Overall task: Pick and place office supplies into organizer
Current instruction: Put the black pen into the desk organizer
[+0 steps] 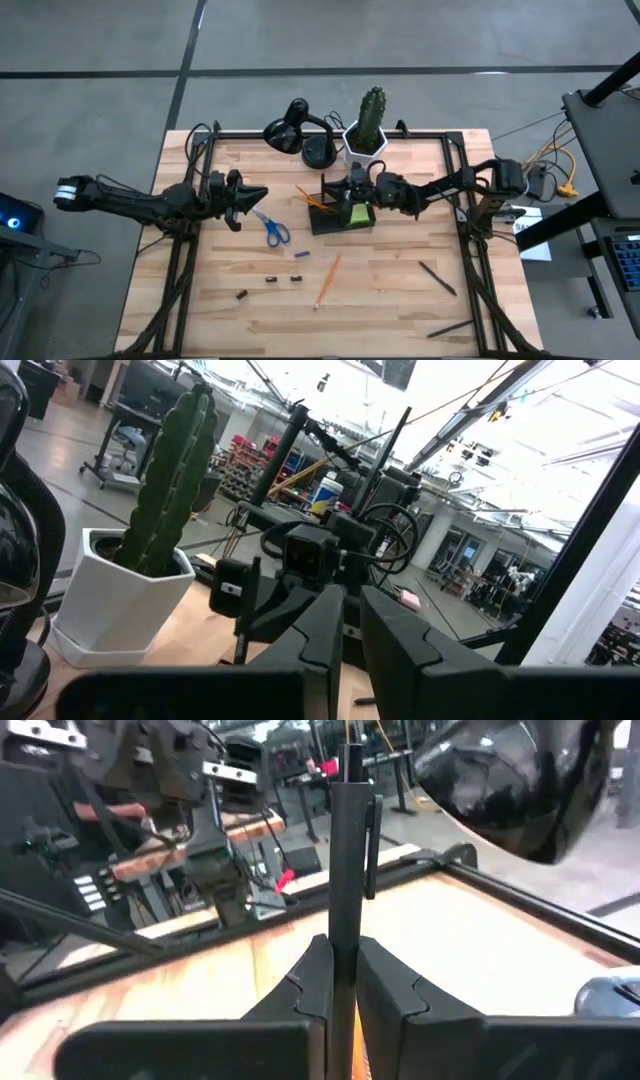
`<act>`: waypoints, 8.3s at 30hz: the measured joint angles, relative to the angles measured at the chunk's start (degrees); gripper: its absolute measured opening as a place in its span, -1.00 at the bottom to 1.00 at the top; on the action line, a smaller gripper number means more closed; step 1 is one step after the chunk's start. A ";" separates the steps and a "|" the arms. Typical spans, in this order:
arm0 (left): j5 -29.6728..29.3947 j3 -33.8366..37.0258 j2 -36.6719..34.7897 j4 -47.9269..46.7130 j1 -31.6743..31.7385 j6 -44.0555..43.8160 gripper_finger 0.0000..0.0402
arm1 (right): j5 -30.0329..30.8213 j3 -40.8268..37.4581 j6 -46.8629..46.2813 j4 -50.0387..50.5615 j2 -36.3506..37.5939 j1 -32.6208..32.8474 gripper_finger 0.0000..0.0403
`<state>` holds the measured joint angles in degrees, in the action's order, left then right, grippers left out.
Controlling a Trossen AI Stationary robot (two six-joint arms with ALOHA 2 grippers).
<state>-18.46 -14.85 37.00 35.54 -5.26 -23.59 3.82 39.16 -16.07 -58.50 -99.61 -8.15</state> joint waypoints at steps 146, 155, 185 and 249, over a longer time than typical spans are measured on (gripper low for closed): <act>-0.59 0.04 0.59 -0.57 0.03 0.50 -0.88 | -12.86 10.34 -20.90 114.22 30.99 6.21 -0.53; -0.94 0.04 0.65 -0.54 0.03 0.44 -0.88 | -12.73 9.70 -30.73 120.02 30.99 19.10 -0.47; -0.90 0.04 4.13 0.03 0.04 -0.02 -0.88 | -5.10 -6.89 -64.78 102.06 30.92 48.42 -0.05; -0.70 0.04 4.21 -0.12 0.03 0.02 -0.88 | -2.11 -10.75 -66.47 97.01 29.11 48.86 -0.93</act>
<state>-19.16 -14.81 41.21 35.42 -5.23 -23.57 1.71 28.41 -82.54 38.51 -70.50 40.71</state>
